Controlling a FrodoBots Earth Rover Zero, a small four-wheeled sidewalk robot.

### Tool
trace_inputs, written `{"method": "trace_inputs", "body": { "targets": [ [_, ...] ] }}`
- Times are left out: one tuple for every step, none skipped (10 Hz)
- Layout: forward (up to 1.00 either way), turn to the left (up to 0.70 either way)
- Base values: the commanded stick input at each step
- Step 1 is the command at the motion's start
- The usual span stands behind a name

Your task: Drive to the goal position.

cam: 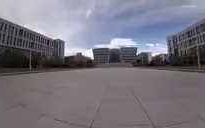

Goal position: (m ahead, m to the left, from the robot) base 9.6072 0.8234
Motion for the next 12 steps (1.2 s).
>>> {"method": "trace_inputs", "body": {
  "targets": [
    [0.7,0.0],
    [0.7,0.0],
    [0.7,0.0],
    [0.7,0.0],
    [0.7,0.0],
    [0.7,0.0],
    [0.7,0.0],
    [0.7,0.0],
    [0.7,0.0],
    [0.7,0.0],
    [0.7,0.0],
    [0.7,0.0]
  ]
}}
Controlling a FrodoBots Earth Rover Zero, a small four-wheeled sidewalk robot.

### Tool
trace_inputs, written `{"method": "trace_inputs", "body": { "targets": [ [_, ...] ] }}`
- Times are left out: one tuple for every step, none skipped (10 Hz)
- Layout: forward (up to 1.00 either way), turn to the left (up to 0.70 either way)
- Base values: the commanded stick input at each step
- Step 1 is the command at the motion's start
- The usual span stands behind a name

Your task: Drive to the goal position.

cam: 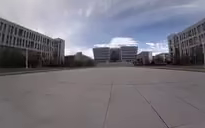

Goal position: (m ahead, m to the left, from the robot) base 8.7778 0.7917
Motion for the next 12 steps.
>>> {"method": "trace_inputs", "body": {
  "targets": [
    [0.7,0.0],
    [0.7,0.1],
    [0.7,0.23],
    [0.7,0.35],
    [0.7,0.35],
    [0.7,0.27],
    [0.7,0.03],
    [0.7,0.02],
    [0.7,0.02],
    [0.7,0.02],
    [0.7,0.02],
    [0.7,0.02]
  ]
}}
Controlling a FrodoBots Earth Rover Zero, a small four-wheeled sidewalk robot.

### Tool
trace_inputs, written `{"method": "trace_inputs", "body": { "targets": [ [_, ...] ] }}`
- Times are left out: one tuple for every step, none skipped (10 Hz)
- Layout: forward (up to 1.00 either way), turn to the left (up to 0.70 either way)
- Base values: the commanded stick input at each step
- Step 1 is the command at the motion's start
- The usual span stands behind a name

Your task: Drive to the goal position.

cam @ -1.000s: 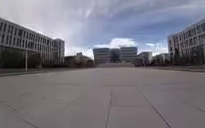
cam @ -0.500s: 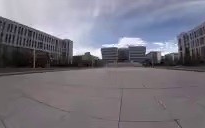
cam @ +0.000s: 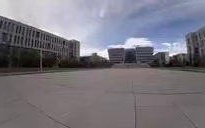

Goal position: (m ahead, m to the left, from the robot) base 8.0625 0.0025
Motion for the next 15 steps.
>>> {"method": "trace_inputs", "body": {
  "targets": [
    [0.7,0.02],
    [0.7,0.02],
    [0.7,0.02],
    [0.7,0.02],
    [0.7,0.01],
    [0.7,0.0],
    [0.7,0.0],
    [0.7,0.0],
    [0.7,0.0],
    [0.7,0.0],
    [0.7,0.0],
    [0.7,0.0],
    [0.7,0.0],
    [0.7,0.0],
    [0.7,0.0]
  ]
}}
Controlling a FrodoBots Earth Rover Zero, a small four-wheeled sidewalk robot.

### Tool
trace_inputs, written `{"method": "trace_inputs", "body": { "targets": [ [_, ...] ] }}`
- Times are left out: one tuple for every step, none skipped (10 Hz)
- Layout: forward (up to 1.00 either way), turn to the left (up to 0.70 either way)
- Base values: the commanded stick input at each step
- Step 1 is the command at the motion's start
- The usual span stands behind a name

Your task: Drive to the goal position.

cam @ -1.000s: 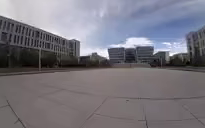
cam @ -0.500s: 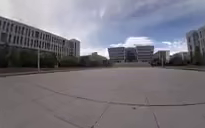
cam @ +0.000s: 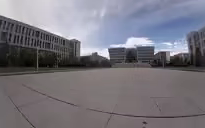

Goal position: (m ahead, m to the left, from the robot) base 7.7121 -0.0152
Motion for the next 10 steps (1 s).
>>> {"method": "trace_inputs", "body": {
  "targets": [
    [0.7,0.0],
    [0.7,0.0],
    [0.7,-0.19],
    [0.7,-0.33],
    [0.7,-0.33],
    [0.7,-0.08],
    [0.7,0.0],
    [0.7,0.0],
    [0.7,0.0],
    [0.7,0.0]
  ]
}}
